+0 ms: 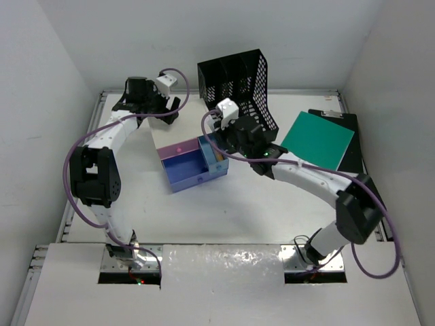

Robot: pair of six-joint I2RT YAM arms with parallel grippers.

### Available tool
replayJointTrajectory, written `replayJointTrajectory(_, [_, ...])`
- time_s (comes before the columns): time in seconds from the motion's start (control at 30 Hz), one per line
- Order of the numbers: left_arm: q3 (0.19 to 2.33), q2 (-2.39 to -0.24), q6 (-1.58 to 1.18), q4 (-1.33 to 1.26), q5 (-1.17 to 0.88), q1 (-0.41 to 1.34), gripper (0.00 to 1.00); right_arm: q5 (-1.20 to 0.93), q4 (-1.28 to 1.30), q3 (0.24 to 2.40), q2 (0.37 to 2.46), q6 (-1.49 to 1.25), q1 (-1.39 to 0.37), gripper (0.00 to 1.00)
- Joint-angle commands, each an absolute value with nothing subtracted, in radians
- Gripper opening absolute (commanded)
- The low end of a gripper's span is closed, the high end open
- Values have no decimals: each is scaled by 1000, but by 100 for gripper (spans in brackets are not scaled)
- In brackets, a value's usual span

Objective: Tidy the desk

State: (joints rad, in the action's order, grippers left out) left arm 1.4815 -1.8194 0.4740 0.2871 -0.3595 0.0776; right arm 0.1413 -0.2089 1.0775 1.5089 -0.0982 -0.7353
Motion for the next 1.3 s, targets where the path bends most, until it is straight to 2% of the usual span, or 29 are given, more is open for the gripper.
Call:
replayJointTrajectory(0.0, [1463, -1848, 508, 399, -321, 75, 88, 155, -255, 1100, 1555, -135, -736, 0])
replayJointTrajectory(0.33, [1459, -1861, 508, 388, -327, 75, 88, 74, -199, 1108, 1644, -196, -736, 1])
replayJointTrajectory(0.53, [1462, -1861, 508, 385, -328, 75, 88, 78, -140, 1120, 1660, -238, -739, 16])
replayJointTrajectory(0.57, [1460, -1861, 506, 385, -330, 75, 88, 78, -129, 1132, 1663, -236, -741, 28])
replayJointTrajectory(0.67, [1460, -1861, 508, 385, -328, 75, 88, 78, -80, 1157, 1658, -216, -756, 52])
replayJointTrajectory(0.87, [1462, -1864, 505, 385, -328, 75, 88, 152, -8, 1213, 1588, -132, -822, 55])
replayJointTrajectory(0.97, [1466, -1865, 506, 387, -324, 75, 88, 210, -3, 1197, 1528, -129, -845, 49])
replayJointTrajectory(1.0, [1468, -1867, 506, 388, -324, 74, 88, 225, -3, 1162, 1508, -135, -850, 39])
replayJointTrajectory(1.1, [1471, -1867, 508, 388, -324, 75, 88, 262, -9, 1060, 1439, -176, -865, 17])
replayJointTrajectory(1.13, [1471, -1867, 509, 388, -322, 75, 88, 267, -12, 1007, 1407, -195, -876, 5])
replayJointTrajectory(1.17, [1473, -1867, 511, 388, -321, 75, 88, 276, -15, 979, 1391, -205, -883, 0])
replayJointTrajectory(1.27, [1474, -1871, 514, 390, -313, 75, 88, 322, -64, 867, 1342, -253, -919, 0])
